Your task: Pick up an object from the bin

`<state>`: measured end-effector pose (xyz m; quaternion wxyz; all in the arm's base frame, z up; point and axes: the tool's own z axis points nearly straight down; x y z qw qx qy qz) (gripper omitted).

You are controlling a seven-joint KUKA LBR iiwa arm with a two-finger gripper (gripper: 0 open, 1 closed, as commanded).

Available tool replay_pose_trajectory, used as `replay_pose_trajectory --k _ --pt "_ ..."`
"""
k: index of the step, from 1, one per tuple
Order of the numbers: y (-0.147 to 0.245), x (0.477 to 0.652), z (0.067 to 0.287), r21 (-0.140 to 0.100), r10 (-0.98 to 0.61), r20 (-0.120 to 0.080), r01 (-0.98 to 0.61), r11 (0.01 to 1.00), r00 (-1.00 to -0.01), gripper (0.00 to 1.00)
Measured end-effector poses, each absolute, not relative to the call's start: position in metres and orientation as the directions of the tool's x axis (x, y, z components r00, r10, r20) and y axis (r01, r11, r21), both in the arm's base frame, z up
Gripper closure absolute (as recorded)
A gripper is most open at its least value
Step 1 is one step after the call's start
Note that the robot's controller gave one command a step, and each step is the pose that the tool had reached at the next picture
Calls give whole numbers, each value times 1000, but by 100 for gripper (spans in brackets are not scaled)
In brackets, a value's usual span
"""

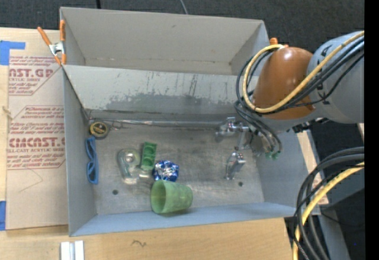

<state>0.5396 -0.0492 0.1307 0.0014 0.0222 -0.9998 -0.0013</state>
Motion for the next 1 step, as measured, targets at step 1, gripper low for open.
replay_pose_trajectory --k 1 --pt "4 541 152 3 151 -3 151 989 -989 0"
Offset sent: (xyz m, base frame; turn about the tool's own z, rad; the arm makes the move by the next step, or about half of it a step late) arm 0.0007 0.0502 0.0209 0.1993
